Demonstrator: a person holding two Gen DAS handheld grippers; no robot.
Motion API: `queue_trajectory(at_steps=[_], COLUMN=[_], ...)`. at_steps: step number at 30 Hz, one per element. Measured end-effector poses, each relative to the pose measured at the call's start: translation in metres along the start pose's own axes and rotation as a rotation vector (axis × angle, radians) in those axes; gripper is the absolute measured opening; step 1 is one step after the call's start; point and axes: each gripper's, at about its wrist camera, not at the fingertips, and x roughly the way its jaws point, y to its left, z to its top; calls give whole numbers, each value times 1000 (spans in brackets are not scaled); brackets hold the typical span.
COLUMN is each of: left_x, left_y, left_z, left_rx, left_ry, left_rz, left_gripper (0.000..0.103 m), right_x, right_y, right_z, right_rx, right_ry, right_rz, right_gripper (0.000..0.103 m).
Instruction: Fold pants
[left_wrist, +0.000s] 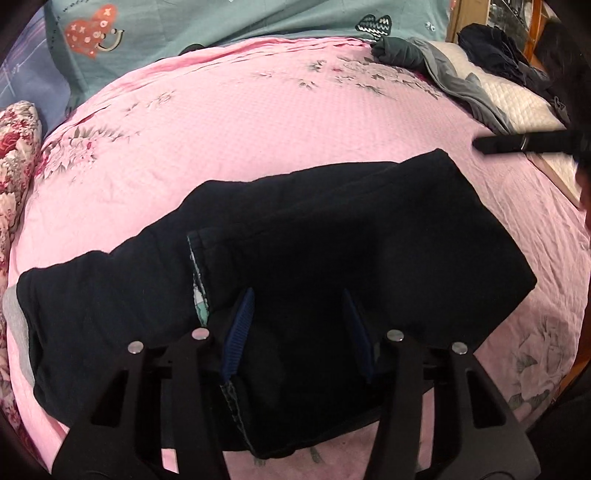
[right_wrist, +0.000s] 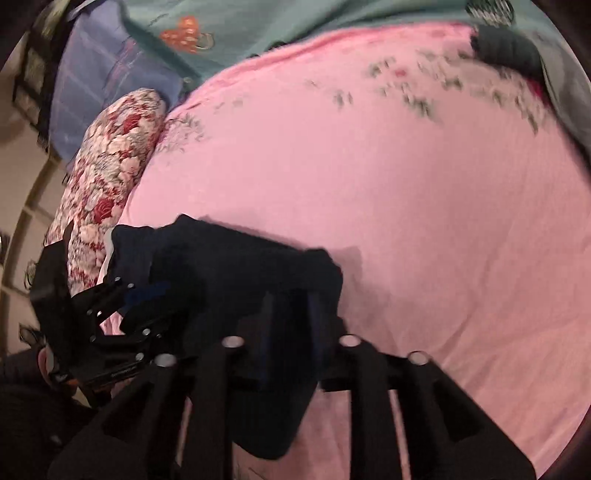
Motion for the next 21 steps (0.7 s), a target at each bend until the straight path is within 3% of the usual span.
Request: queue_trajectory(at_steps=[2,3,6,10,14,19,21], left_x=[-1,-1,-3,-4,-3,-3,-2], left_y=[1,1,3,5,4,5,4], left_z=[-2,-2,-4,-8,-9,-7,-6], left_rx=[-10,-20,-45,-71,-80,-108,-111], left_ry=[-11,-17,-24,-34,-33,-18,-14], left_rz=[12,16,20,23,36,42,48], left_gripper=[51,51,51,51,51,51,52], right_x=[-10,-11,2,54,95,47,35], right_y=[7,5,8,7,12,36,45], right_z=[19,29,54,87,74,55,50], right_rx=[-118,-168,-295,-421,-552,-781,-880], right_ry=[10,40,138,352,615,665,661], right_rz=[52,88,175,303,372,472,456], right_gripper=[39,44,47,47,48,48,48])
